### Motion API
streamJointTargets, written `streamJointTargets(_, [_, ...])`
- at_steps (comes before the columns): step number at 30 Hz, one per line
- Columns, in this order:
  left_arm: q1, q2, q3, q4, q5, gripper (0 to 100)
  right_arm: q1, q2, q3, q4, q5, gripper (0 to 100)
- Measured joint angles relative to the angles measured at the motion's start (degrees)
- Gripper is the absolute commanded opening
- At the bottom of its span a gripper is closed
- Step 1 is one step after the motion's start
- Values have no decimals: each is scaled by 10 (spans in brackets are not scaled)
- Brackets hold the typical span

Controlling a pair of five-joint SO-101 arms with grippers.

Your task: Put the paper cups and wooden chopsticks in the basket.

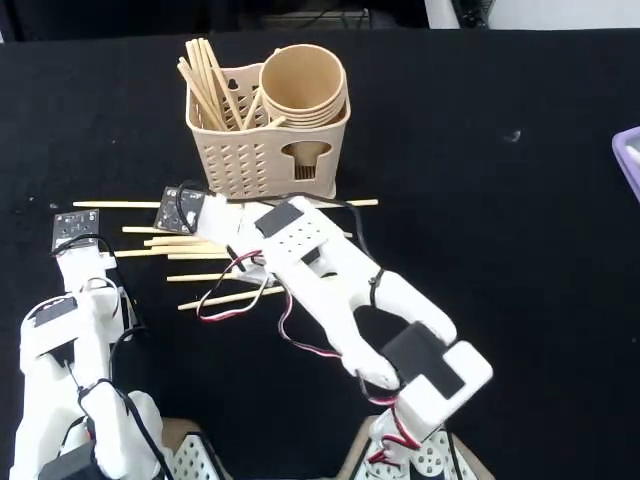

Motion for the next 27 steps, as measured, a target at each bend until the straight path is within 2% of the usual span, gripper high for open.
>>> streamJointTargets(6, [0, 0, 0, 0, 0, 137, 0, 89, -52, -13, 0, 283])
streamJointTargets(9, [0, 0, 0, 0, 0, 137, 0, 131, -99, 14, 0, 278])
streamJointTargets(11, [0, 0, 0, 0, 0, 137, 0, 150, -127, 44, 0, 215])
streamJointTargets(14, [0, 0, 0, 0, 0, 137, -1, 164, -158, 95, 2, 20])
streamJointTargets(15, [0, 0, 0, 0, 0, 137, 1, 164, -164, 107, 3, 9])
streamJointTargets(16, [0, 0, 0, 0, 0, 137, 2, 164, -171, 118, 3, 34])
streamJointTargets(22, [0, 0, 0, 0, 0, 137, 1, 153, -171, 176, 3, 10])
streamJointTargets(27, [0, 0, 0, 0, 0, 137, 0, 83, -86, 192, 4, 10])
